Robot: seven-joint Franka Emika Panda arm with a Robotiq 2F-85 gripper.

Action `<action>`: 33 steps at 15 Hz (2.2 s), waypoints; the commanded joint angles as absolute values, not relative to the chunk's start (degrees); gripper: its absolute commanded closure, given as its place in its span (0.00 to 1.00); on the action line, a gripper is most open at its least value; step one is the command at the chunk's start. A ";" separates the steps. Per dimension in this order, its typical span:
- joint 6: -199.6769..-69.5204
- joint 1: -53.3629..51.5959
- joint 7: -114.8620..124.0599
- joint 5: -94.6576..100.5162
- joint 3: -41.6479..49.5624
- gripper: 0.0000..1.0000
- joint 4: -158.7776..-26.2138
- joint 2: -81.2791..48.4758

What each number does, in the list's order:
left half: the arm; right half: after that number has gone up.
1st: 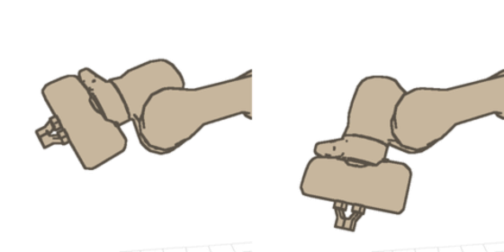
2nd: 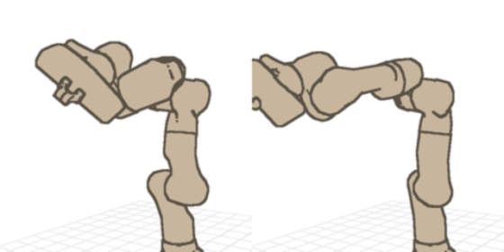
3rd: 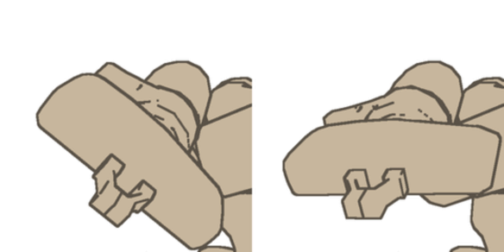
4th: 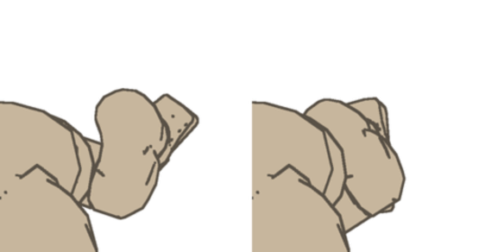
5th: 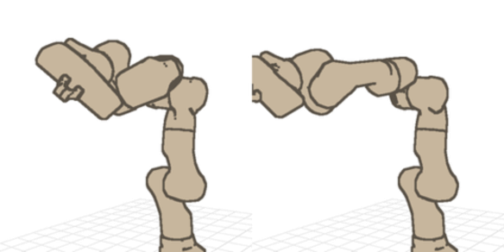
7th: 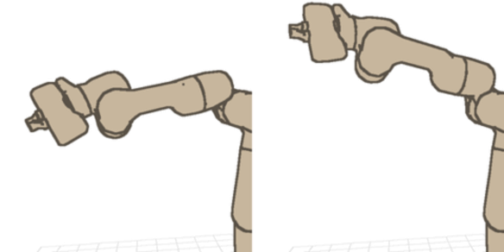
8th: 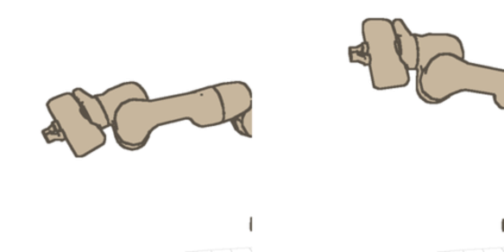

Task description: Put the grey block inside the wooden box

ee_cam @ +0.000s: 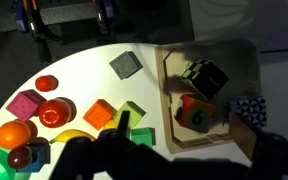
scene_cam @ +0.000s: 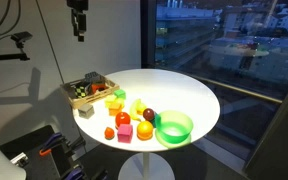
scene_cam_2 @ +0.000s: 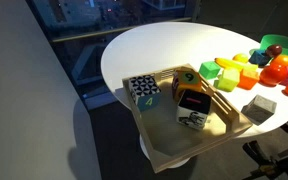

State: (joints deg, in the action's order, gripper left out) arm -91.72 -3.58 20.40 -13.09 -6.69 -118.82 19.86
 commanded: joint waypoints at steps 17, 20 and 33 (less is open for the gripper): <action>-97.37 -3.54 18.50 -7.72 -8.06 0.00 -124.21 18.57; -100.56 -3.84 16.42 -6.54 -8.06 0.00 -126.98 19.09; -119.34 -6.40 9.09 -3.33 -9.06 0.00 -142.97 22.79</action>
